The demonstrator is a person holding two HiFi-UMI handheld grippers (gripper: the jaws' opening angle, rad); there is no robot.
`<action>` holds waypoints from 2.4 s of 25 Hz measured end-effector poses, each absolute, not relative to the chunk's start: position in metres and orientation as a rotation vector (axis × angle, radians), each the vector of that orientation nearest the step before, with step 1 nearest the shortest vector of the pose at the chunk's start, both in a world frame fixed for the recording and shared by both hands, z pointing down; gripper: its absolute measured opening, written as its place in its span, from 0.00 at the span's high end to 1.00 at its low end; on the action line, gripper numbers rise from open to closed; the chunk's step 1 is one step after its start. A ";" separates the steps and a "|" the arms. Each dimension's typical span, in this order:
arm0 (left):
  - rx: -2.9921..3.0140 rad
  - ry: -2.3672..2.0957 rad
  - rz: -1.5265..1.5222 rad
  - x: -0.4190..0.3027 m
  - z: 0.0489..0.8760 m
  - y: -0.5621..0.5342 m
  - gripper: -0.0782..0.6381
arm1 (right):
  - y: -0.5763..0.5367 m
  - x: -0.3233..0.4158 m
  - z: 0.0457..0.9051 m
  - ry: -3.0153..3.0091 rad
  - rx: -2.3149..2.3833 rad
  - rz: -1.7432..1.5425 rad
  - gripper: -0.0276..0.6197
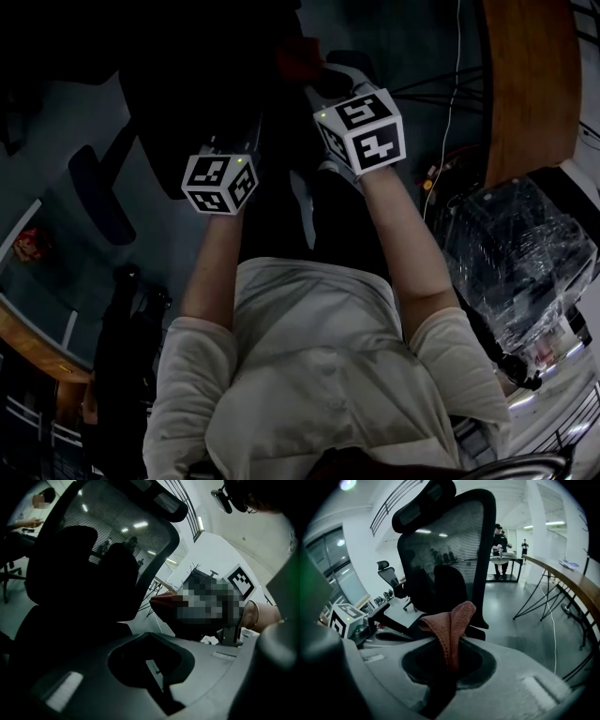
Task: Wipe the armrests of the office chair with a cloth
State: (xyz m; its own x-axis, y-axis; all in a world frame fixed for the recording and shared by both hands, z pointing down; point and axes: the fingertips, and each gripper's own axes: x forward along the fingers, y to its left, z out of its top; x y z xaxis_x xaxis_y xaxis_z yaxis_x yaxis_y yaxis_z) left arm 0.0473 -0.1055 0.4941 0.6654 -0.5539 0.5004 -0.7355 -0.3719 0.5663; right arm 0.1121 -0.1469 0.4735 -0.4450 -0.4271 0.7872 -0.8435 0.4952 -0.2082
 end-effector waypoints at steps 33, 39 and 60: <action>2.088 -1.021 0.240 0.077 0.477 -0.011 0.88 | -0.007 0.158 0.482 -1.840 1.533 1.260 0.89; 2.080 -1.035 0.234 0.087 0.477 0.022 0.88 | 0.031 0.162 0.482 -1.878 1.485 1.185 0.89; 1.980 -1.497 0.173 -0.084 0.396 0.103 0.87 | 0.059 0.066 0.424 -2.201 1.153 0.769 0.89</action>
State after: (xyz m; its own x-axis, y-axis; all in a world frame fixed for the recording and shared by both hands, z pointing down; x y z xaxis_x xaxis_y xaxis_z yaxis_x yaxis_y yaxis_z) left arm -0.0840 0.1027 0.3956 0.3417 -0.8167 0.4651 -0.9014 -0.1446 0.4082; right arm 0.0663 0.0586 0.4238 -0.4926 -0.5444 0.6789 -0.8487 0.4730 -0.2365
